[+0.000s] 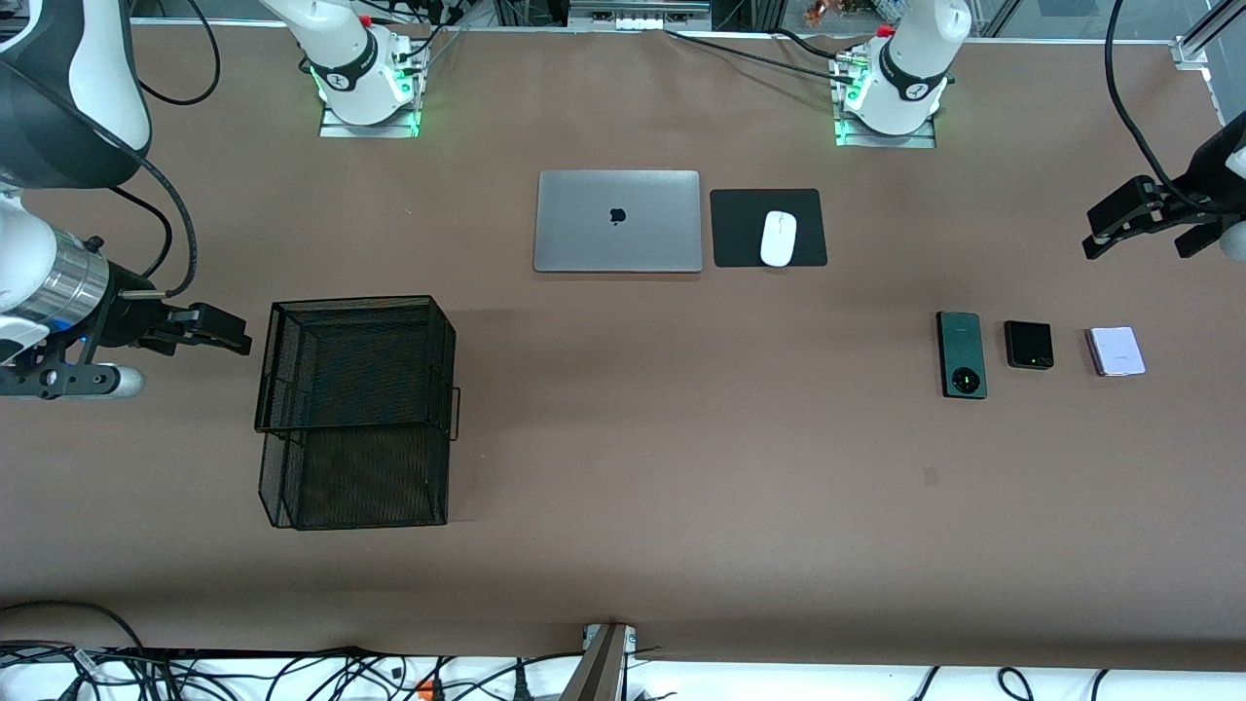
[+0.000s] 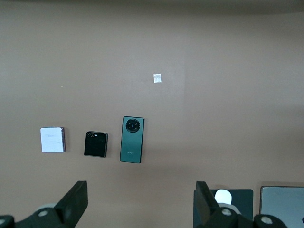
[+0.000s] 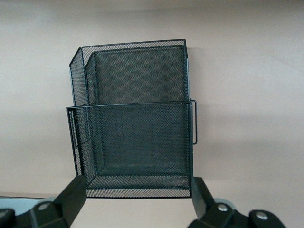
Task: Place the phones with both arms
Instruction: 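Move the left gripper down toward the green phone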
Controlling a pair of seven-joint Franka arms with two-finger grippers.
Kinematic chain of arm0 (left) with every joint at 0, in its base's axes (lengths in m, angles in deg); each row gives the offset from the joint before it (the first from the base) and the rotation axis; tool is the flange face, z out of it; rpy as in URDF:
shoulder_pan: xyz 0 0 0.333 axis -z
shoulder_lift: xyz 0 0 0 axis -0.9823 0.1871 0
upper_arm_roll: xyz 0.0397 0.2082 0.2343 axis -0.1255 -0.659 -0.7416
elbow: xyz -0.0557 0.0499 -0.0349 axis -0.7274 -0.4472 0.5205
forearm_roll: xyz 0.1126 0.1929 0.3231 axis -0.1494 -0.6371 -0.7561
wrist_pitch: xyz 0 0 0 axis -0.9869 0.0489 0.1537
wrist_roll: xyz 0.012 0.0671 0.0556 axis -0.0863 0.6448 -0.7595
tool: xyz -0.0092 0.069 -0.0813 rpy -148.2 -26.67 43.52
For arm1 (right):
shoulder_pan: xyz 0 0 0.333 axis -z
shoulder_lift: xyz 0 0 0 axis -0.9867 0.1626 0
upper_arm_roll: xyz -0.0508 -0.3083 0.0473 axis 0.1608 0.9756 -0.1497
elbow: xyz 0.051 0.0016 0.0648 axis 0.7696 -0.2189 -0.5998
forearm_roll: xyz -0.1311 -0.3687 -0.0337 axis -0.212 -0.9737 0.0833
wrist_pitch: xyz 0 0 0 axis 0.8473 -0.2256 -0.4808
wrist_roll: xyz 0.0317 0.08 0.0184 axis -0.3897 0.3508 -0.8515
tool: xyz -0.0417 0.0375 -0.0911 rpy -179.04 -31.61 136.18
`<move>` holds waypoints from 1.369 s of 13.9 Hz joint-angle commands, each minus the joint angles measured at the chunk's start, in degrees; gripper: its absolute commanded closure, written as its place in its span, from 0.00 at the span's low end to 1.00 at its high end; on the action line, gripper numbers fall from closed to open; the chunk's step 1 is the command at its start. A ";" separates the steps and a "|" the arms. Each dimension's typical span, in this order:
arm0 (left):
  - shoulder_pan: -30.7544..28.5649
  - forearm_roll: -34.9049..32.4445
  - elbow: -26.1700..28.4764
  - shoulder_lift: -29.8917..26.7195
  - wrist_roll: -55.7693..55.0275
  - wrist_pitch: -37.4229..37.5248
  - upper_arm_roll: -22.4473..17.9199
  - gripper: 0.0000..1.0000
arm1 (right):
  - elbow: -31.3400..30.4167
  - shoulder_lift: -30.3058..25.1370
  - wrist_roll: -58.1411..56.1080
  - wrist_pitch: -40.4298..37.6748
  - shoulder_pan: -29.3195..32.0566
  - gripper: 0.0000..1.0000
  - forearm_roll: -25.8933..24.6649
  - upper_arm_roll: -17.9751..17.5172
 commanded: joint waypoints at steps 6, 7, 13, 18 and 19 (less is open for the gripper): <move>0.56 1.31 0.74 -1.55 0.73 2.37 -0.93 0.00 | 1.74 0.53 -0.44 -2.40 0.07 0.01 -0.07 -0.37; 0.47 1.31 0.74 -1.64 0.65 2.81 -1.19 0.00 | 1.74 0.44 -0.35 -2.31 0.07 0.01 -0.07 -0.37; -2.77 0.70 4.32 -0.76 1.70 -0.85 -1.46 0.00 | 1.74 0.52 -0.26 -2.22 0.07 0.01 -0.07 -0.37; -4.97 0.35 19.51 -0.58 5.74 -17.97 -1.54 0.00 | 1.65 0.44 -0.09 -2.40 -0.11 0.01 -0.07 -0.37; -5.50 0.26 23.64 -0.58 7.57 -23.23 -1.54 0.00 | 1.65 0.44 -0.09 -2.40 -0.11 0.01 -0.16 -0.37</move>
